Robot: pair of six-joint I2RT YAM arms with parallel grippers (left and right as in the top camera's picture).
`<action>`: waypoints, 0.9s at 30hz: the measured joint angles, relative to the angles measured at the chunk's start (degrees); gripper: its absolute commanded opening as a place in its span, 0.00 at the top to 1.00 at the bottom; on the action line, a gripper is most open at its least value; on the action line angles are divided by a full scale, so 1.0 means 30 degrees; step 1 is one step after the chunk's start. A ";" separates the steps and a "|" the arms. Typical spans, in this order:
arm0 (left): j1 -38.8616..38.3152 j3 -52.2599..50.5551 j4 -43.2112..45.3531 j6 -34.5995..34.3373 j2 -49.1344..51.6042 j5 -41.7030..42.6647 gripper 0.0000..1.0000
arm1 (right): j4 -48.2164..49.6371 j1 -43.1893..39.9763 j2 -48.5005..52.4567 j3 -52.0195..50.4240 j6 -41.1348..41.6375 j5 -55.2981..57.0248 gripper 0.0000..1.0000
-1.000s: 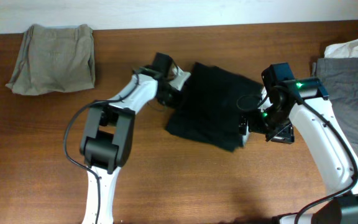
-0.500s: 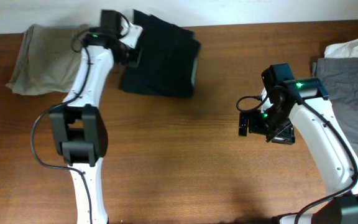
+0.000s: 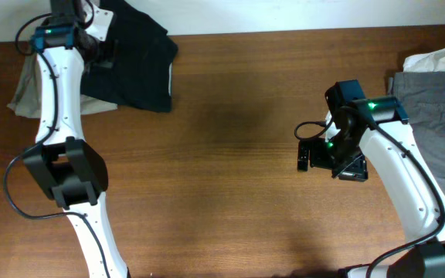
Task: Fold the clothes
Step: 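Grasp the folded black garment with the left gripper and lift it, then carry the garment to the top-left and place it on the khaki cloth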
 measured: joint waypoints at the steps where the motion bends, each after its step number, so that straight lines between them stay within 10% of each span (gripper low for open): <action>1: 0.0146 0.0000 0.0036 0.0146 0.0000 -0.0015 0.99 | -0.0066 0.0000 0.0000 0.0000 0.0015 0.0066 0.01; 27: 0.1158 0.2667 -0.0765 0.0627 0.0007 -0.1231 0.99 | -0.0291 0.0000 0.0000 0.0000 0.0000 0.0634 0.01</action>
